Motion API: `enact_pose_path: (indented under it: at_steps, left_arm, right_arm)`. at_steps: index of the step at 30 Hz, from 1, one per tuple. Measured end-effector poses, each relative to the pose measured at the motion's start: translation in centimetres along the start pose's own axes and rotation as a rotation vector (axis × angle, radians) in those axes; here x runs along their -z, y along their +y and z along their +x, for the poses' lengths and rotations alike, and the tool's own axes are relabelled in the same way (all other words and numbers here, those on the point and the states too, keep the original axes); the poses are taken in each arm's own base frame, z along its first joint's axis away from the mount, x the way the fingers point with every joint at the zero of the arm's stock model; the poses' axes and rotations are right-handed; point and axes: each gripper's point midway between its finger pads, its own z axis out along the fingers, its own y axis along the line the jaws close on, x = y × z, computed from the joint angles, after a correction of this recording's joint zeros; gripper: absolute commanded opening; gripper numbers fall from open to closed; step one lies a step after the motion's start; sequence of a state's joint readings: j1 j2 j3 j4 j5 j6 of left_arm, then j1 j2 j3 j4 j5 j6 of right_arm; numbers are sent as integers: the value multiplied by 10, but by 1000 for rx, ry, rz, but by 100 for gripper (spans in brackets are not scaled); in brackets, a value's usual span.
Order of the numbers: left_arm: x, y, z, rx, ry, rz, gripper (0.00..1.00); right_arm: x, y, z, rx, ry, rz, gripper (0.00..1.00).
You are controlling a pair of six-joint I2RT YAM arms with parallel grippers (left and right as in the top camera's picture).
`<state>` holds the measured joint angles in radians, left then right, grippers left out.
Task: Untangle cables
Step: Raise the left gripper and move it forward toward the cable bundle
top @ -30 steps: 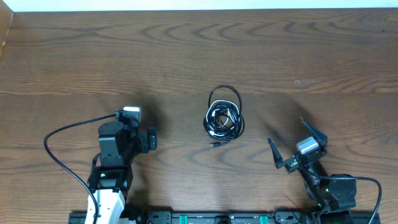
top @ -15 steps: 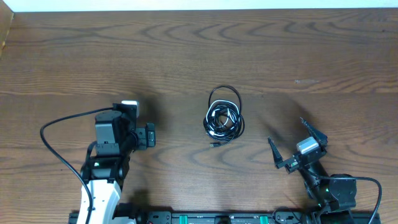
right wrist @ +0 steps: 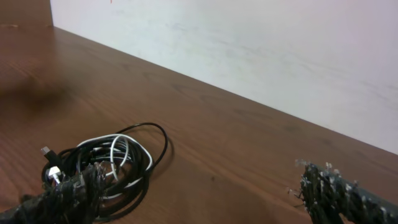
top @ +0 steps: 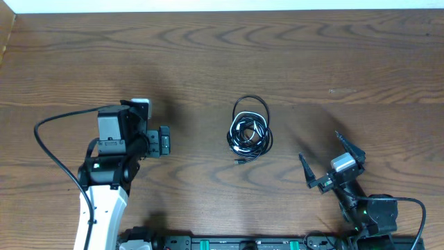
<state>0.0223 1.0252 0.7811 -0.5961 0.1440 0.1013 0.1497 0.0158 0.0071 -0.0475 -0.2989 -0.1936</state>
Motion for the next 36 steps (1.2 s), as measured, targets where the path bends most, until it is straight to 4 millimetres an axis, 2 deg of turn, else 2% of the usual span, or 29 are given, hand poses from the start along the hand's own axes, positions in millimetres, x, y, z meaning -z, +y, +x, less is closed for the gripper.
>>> enact_pose_path:
  at_steps: [11,23,36]
  left_arm:
    - [1,-4,-3,3,28,25,93]
    - [12,-16,-28,14,99,95,93]
    - [5,-19,-26,22,143,118,93]
  right_arm:
    - [0,0,0,0,-1,0,99]
    - [0,0,0,0,0,0,99]
    - [0,0,0,0,0,0,99]
